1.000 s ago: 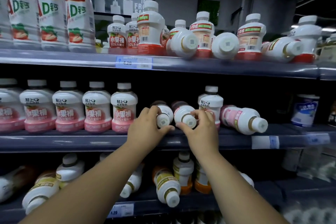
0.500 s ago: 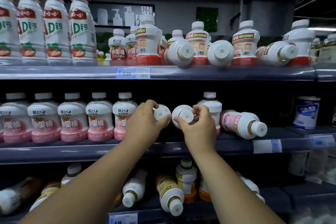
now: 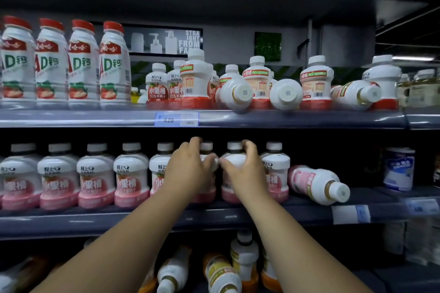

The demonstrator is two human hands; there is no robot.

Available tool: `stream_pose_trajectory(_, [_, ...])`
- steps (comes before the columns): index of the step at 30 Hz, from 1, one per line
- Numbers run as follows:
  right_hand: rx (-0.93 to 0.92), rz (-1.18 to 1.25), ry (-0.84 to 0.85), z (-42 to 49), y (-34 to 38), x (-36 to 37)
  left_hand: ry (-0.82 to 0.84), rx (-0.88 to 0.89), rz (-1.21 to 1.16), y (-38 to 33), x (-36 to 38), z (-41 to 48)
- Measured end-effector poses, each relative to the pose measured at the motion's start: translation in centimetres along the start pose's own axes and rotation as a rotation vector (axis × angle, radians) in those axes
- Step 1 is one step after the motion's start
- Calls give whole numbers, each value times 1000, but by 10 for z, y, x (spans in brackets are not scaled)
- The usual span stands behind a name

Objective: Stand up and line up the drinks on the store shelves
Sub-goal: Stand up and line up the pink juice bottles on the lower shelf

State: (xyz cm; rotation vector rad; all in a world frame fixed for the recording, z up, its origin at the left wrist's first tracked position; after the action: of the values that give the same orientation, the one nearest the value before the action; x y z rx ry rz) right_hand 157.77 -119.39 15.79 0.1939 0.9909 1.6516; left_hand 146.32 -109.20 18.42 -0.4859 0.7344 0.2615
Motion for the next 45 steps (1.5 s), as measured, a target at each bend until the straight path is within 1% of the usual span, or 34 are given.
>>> stream_pose_trajectory(2, [-48, -103, 30, -7, -12, 8, 7, 42, 80, 3, 9, -6])
stream_pose_trajectory(4, [-81, -145, 47, -12, -20, 10, -33, 92, 143, 7, 16, -10])
stream_pose_trajectory(6, [-95, -153, 33, -16, -23, 10, -72, 108, 241, 13, 18, -10])
stream_pose_trajectory(7, [-117, -162, 3, -19, -23, 11, -65, 106, 287, 16, 18, -9])
stream_pose_trajectory(10, [-316, -217, -140, -33, -19, 18, -54, 139, 358, 27, 17, -12])
stream_pose_trajectory(12, [-446, -182, -164, -44, -15, 26, -112, 172, 367, 36, 14, -19])
stream_pose_trajectory(13, [-455, -111, -145, -50, -11, 31, -144, 180, 369, 40, 12, -23])
stream_pose_trajectory(15, [-367, 72, -71, -58, -2, 41, -173, 177, 377, 49, 7, -33])
stream_pose_trajectory(17, [-270, 182, 21, -61, 4, 52, -148, 152, 394, 60, 2, -43])
stream_pose_trajectory(19, [-216, 161, 73, -61, 10, 60, -114, 132, 399, 71, -1, -49])
stream_pose_trajectory(22, [-120, 42, 122, -57, 22, 66, -83, 116, 395, 81, -5, -53])
stream_pose_trajectory(25, [59, -16, 209, -50, 28, 72, -68, 112, 414, 87, -10, -49])
stream_pose_trajectory(27, [132, -88, 213, -46, 27, 73, -62, 121, 422, 91, -13, -45])
stream_pose_trajectory(30, [174, -166, 172, -41, 26, 72, -52, 139, 426, 99, -14, -43])
stream_pose_trajectory(35, [271, -225, 261, -37, 34, 75, -52, 205, 416, 113, -16, -44])
stream_pose_trajectory(37, [297, -213, 220, -36, 34, 76, -55, 215, 399, 112, -17, -43])
stream_pose_trajectory(40, [275, -241, 129, -39, 31, 76, -64, 215, 404, 112, -17, -42])
stream_pose_trajectory(45, [262, -305, 210, -42, 29, 79, -62, 243, 399, 116, -18, -41])
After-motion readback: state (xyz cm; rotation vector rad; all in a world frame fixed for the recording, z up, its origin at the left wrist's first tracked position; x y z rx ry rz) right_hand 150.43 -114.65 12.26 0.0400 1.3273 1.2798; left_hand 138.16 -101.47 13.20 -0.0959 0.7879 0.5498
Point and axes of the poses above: each hand's wrist, its own z-axis towards the middle knuckle, its own x-axis out of the palm, y = z × x, the point moved 1 cm from there along z, towards the middle knuckle, and after that the axes turned 12 degrees about y, right-handed, at the moved point
